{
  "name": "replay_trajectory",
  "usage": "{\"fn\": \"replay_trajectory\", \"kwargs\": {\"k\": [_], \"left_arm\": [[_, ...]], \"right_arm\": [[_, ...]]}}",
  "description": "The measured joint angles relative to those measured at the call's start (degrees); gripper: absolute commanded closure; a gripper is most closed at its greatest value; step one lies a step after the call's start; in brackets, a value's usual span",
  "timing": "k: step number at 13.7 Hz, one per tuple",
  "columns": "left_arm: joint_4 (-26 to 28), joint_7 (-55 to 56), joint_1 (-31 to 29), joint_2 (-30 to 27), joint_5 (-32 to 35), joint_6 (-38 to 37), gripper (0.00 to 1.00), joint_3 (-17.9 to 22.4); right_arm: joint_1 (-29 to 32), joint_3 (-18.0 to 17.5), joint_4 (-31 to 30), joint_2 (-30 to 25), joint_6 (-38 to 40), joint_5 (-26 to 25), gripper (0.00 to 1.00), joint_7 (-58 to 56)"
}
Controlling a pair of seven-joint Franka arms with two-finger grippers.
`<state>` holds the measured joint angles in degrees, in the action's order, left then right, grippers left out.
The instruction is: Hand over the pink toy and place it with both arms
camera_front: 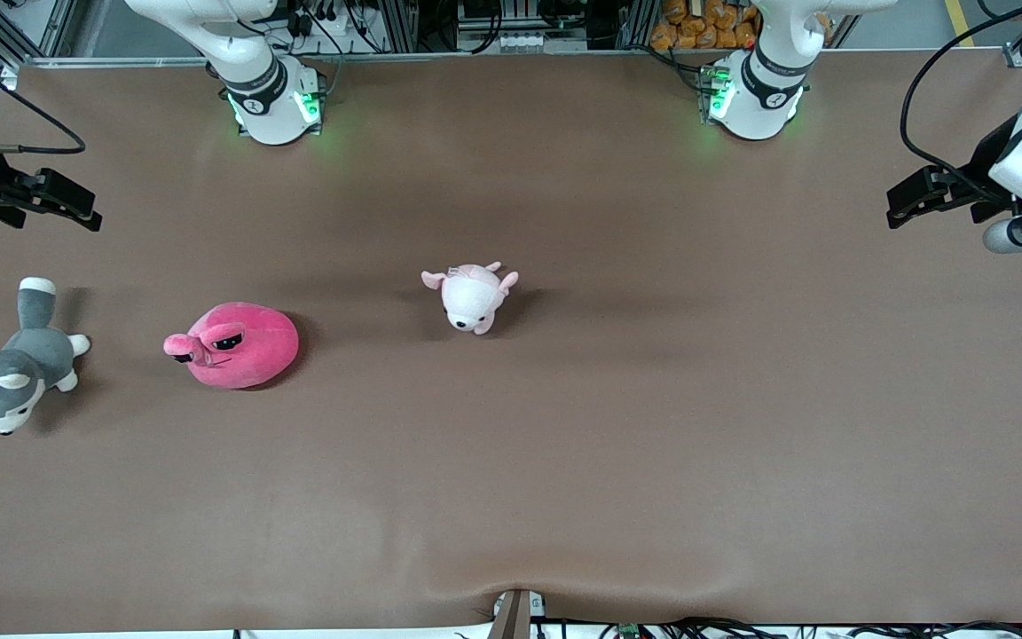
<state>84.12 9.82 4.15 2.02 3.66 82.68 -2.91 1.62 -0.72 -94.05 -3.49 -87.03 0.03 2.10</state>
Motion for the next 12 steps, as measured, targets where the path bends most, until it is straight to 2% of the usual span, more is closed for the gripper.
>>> {"fn": "replay_trajectory", "kwargs": {"k": [6, 12], "left_arm": [[0.18, -0.32, -1.34, -0.73, -1.43, -0.06, 0.0, 0.0], [4.93, -0.68, -1.17, -4.61, -1.44, -0.13, 0.0, -0.29]], "right_arm": [[0.0, -0.18, 0.0, 0.2, 0.0, 0.0, 0.0, 0.0], [0.0, -0.19, 0.0, 0.23, 0.0, 0.0, 0.0, 0.0]]}}
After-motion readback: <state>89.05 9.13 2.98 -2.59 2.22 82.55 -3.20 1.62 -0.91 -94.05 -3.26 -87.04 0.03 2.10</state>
